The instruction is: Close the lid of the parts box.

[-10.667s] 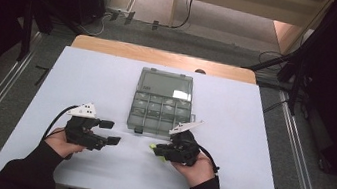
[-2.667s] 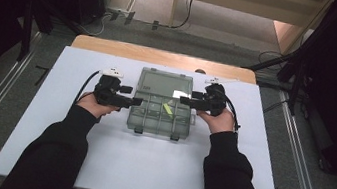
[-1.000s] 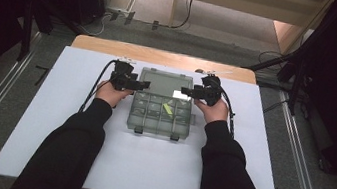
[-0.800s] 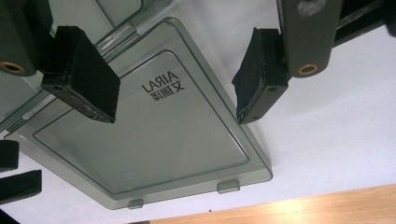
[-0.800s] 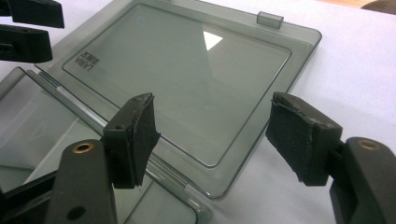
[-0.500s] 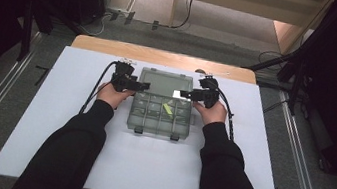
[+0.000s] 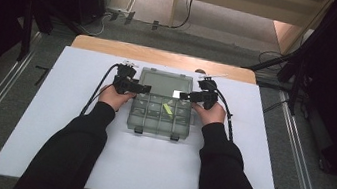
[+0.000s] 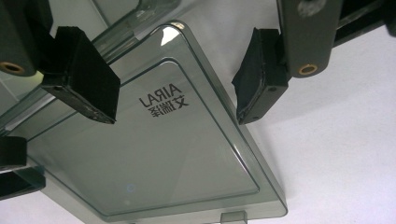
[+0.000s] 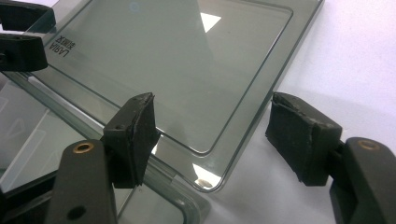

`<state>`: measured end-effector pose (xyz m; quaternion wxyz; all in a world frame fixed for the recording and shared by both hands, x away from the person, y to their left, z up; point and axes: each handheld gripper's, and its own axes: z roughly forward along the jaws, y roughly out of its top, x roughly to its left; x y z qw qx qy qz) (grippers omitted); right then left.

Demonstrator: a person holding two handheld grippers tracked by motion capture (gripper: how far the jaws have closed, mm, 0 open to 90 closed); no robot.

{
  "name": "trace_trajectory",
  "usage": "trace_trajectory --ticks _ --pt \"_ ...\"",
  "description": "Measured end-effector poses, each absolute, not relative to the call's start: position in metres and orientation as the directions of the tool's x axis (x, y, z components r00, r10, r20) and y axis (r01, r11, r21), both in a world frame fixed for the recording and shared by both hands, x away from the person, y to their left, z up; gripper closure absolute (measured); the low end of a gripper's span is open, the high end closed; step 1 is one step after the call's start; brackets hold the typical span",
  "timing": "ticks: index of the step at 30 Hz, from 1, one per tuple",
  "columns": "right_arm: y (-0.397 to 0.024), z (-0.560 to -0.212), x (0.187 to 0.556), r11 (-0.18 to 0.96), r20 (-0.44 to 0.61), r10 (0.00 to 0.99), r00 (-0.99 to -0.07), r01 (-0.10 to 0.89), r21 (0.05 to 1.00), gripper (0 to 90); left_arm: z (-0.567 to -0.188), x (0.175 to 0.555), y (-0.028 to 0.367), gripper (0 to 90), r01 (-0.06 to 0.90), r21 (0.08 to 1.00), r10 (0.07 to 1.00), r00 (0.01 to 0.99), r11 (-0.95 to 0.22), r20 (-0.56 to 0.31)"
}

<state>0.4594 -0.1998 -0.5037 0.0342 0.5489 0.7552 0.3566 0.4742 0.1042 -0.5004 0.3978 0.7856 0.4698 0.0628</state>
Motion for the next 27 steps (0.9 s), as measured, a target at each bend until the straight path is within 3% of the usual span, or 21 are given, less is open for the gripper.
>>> trace_trajectory --ticks 15,27 --pt "-0.1992 -0.5089 0.4644 0.109 0.370 0.854 -0.367 0.820 0.562 31.5 -0.5063 0.4779 0.1043 29.2 0.714 0.667 0.791 0.526 -0.212 -0.312" --pt "-0.1967 -0.5058 0.4633 0.111 0.388 0.847 -0.362 0.836 0.538 34.9 -0.5059 0.4778 0.1037 30.4 0.722 0.662 0.782 0.526 -0.202 -0.335"
